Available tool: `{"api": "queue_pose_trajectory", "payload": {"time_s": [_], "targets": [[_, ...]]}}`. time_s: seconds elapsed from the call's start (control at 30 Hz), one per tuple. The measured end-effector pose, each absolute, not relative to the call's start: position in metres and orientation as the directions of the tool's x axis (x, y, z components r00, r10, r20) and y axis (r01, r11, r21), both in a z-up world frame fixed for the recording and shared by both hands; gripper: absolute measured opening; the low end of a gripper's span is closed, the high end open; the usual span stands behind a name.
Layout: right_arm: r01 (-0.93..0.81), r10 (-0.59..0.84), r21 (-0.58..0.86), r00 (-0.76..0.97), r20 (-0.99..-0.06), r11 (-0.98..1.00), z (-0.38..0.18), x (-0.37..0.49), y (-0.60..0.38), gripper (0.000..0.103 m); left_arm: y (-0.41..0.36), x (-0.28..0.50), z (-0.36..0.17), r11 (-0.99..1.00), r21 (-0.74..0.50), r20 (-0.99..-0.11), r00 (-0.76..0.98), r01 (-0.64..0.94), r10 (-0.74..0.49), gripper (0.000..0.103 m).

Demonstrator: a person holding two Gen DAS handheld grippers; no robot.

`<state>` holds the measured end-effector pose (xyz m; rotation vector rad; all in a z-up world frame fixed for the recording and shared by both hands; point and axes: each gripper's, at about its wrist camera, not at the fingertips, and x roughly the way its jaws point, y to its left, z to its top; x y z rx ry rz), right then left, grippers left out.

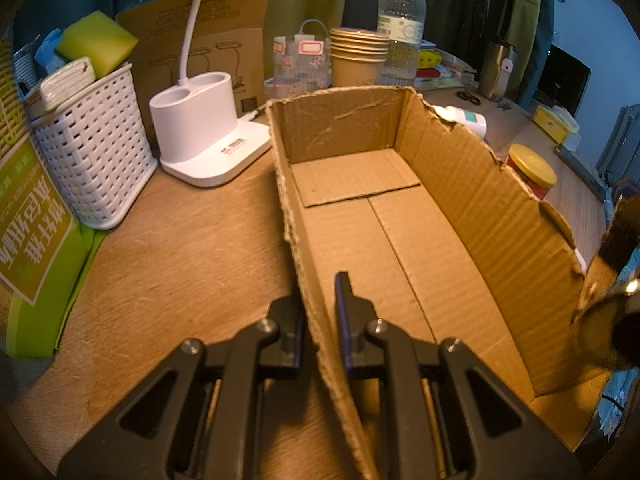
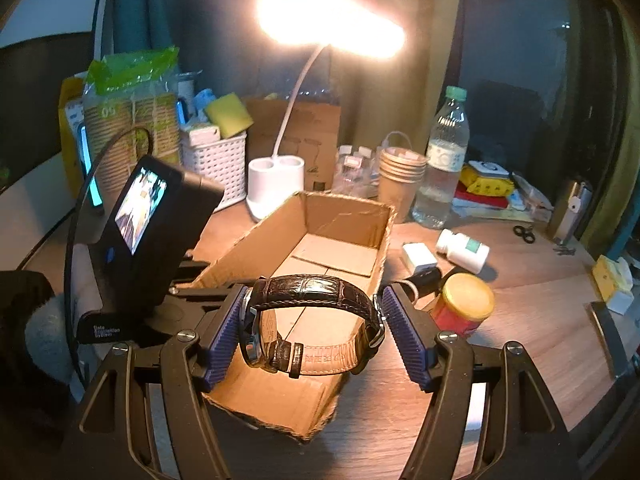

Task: Organize rigid objects
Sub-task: 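Lift the watch with the right gripper and carry it over the box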

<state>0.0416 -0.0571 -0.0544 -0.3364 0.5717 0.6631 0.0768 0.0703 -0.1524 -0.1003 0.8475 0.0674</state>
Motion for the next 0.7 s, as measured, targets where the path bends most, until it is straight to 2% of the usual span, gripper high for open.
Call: {"api": "queue_pose_trajectory", "payload": {"time_s": [0.7], "targets": [[-0.655, 0.442, -0.168, 0.655, -0.613, 0.737, -0.065, 0.0447, -0.0517, 0.073, 0.0703, 0.0769, -0.1524, 0.993, -0.061, -0.751, 0.66, -0.099, 0.019, 0.015]]}}
